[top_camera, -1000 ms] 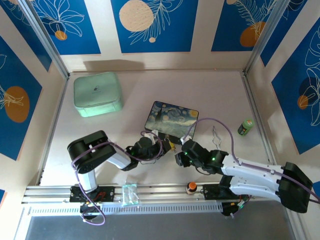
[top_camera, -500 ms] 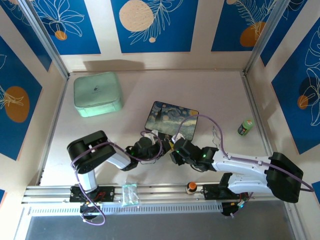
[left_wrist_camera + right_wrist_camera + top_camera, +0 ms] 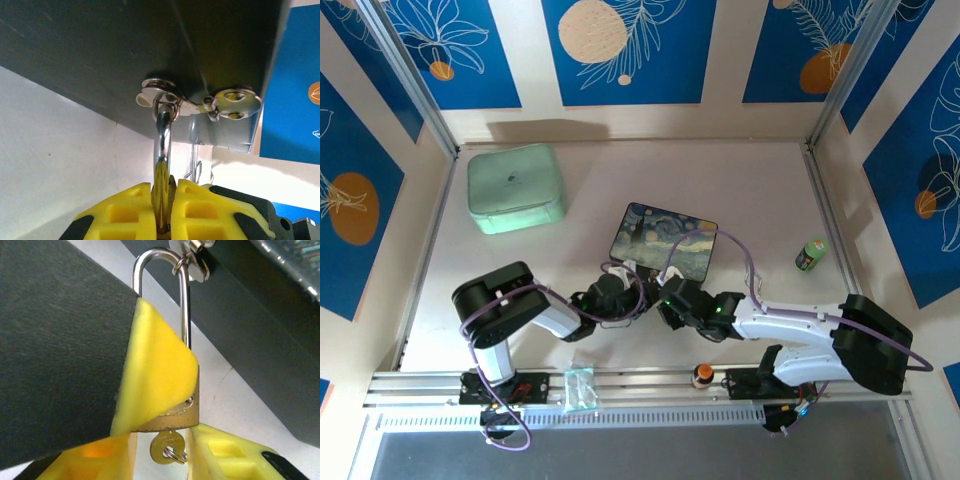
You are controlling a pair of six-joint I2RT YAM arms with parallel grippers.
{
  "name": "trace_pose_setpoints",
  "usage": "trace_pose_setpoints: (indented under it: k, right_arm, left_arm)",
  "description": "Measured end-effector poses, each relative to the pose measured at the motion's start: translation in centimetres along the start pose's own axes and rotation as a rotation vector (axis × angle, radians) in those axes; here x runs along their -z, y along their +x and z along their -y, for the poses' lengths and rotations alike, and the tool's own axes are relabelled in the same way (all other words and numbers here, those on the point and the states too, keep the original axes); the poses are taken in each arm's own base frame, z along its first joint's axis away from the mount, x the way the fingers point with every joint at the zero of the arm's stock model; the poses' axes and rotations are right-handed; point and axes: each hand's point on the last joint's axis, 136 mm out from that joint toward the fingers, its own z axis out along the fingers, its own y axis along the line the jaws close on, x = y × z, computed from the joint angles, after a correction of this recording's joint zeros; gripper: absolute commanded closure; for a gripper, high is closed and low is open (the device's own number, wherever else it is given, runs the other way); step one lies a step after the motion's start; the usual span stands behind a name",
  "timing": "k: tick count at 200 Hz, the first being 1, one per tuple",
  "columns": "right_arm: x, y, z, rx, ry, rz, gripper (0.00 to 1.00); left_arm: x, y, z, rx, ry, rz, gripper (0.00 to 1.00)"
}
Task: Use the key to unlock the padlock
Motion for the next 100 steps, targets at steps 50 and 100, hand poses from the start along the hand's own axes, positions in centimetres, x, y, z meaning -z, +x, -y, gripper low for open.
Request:
trace_pose_setpoints:
  k: [50, 100]
  right_arm:
    - [-0.53, -0.40, 0.17, -0.042, -0.070, 0.016, 0.82]
    - [-0.05, -0.41, 0.15, -0.209, -0.283, 0.042, 0.85]
  left_arm:
    - [0.12, -0.46, -0.17, 0.009, -0.002, 0.011, 1.00]
    - [0.14, -0.37, 0.22, 0.005, 0.015, 0.005, 1.00]
